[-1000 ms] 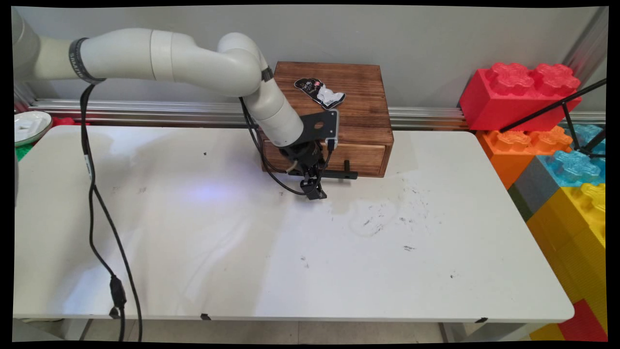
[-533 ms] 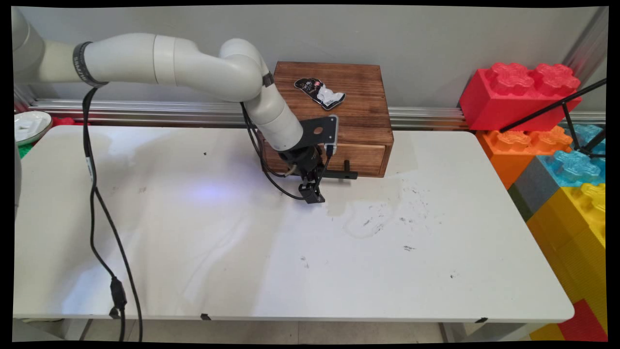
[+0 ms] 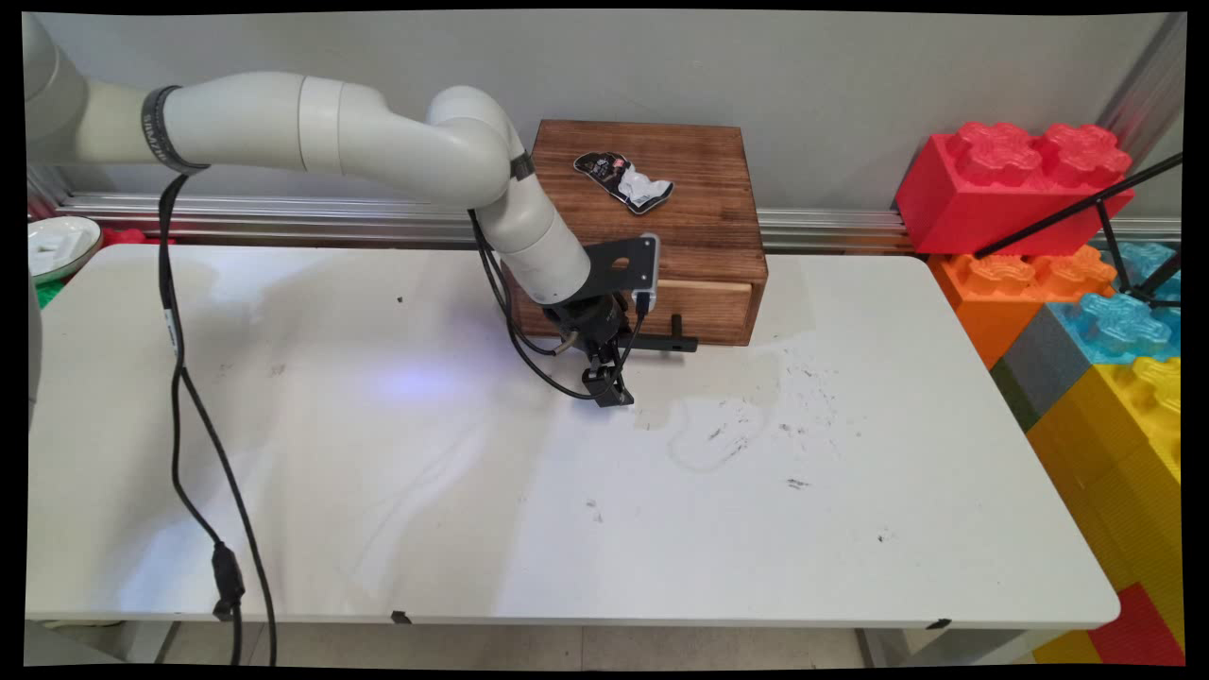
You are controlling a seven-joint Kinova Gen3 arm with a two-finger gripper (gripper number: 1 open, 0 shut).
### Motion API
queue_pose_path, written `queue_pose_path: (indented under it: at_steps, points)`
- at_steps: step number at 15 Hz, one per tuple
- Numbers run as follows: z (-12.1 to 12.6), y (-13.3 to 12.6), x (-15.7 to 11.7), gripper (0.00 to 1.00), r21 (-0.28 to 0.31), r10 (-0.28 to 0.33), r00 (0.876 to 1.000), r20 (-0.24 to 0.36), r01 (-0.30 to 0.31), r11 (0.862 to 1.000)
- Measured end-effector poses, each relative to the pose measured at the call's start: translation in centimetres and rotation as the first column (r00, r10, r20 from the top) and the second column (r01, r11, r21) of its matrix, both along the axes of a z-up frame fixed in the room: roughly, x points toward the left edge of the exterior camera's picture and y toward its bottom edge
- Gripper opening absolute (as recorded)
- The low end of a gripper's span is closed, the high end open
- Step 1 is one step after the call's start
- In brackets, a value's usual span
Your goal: Open the drawer
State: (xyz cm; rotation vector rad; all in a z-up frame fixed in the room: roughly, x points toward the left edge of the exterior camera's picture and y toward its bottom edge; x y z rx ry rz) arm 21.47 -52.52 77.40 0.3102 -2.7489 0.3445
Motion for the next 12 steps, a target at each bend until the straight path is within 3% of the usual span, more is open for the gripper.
queue_pose_path:
  at_steps: [12]
  points:
    - [-0.3,3.3,-1.0,1.0,0.032,0.0,1.0,-0.019,0.001,0.999]
